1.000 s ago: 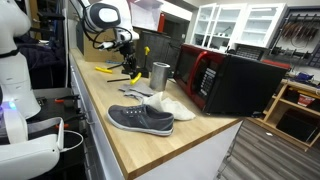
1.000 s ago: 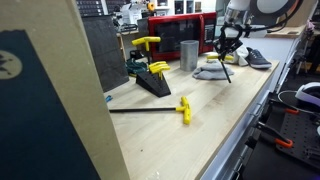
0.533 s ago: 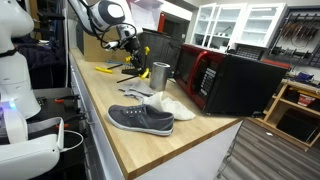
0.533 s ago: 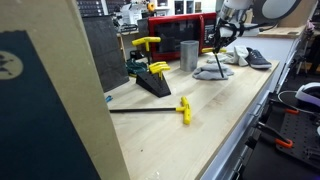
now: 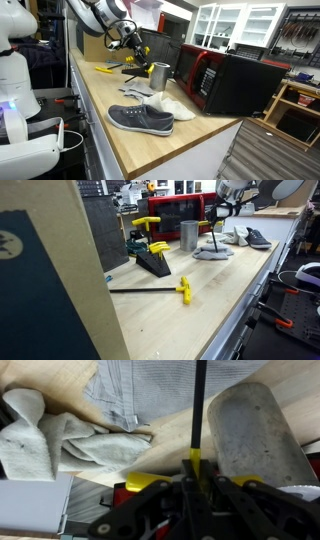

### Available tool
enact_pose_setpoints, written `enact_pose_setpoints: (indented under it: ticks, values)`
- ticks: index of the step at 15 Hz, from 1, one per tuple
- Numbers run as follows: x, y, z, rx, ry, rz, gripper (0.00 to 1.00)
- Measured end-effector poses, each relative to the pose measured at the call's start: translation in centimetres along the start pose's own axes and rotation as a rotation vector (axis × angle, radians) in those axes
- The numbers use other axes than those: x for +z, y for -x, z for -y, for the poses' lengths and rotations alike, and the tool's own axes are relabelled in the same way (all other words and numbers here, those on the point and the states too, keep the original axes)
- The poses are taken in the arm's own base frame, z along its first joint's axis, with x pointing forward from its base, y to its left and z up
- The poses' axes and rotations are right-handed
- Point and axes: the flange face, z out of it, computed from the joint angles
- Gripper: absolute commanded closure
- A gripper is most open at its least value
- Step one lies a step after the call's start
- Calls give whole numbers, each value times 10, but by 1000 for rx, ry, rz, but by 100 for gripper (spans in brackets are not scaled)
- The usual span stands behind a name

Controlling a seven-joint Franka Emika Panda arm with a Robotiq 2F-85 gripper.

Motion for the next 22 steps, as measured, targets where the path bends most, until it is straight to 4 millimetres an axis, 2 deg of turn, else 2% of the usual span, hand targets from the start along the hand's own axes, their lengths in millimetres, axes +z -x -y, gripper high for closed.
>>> enact_pose_setpoints:
  ticks: [9,10,14,15,19,22]
  values:
    - [-21,-10,17,-38,-30,-140,97]
    - [-22,-11,18,-35,-31,-143,88]
    - [-17,-7,17,-44,-27,-126,88]
    - [-16,-7,17,-44,-26,-124,97]
    - [-13,-4,17,-55,-26,-116,97]
    - [-18,-7,24,-89,-39,-139,97]
